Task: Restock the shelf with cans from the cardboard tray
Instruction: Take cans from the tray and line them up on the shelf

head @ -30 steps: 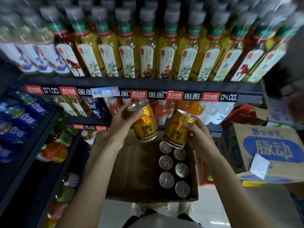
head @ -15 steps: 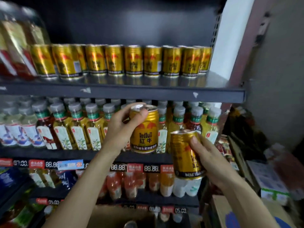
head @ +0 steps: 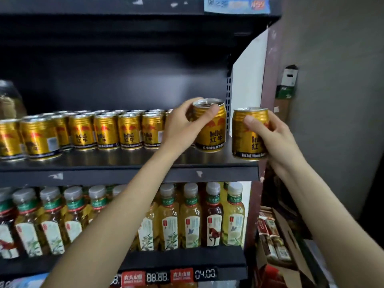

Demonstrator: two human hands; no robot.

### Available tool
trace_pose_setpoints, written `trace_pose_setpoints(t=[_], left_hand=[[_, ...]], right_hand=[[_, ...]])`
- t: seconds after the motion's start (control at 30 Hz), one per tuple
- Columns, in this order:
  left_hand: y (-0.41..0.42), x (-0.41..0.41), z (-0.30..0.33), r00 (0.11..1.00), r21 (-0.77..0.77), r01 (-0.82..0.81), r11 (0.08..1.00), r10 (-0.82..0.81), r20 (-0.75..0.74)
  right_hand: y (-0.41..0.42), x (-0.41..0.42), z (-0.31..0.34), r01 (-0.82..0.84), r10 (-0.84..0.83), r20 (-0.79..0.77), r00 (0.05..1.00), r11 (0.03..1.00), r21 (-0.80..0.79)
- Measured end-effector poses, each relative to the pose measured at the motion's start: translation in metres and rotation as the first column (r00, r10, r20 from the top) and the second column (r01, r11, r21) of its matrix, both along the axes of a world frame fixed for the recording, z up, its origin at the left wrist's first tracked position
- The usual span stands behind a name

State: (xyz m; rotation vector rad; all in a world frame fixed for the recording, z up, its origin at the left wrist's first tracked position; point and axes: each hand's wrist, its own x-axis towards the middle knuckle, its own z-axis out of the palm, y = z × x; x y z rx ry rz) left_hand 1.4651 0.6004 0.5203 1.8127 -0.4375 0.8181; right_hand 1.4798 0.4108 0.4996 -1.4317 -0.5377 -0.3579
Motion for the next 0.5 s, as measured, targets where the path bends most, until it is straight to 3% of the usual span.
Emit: trace_pose_setpoints(t=[0.2, 0.37, 0.5], left_hand=[[-0.038, 0.07, 0.004, 0.971, 0.23, -0.22, 0.948, 0.234, -0.036], [-0.039, 0.098, 0.002, 0.926, 0.443, -0.36, 0.821, 0.374, 0.06], [-0.036, 0.107, -0.002, 0.882, 0.62, -0.462, 0.634, 0.397, 0.252]], right_hand=[[-0.012, 0.049, -0.001, 0.055, -0.046, -0.108, 0.993, 0.995, 0.082], [-0.012, 0.07, -0.007, 0.08, -0.078, -0.123, 0.989, 0.997, 0.018], [-0.019, 0.079, -0.013, 0.099, -0.094, -0.137, 0.986, 0.995, 0.027]])
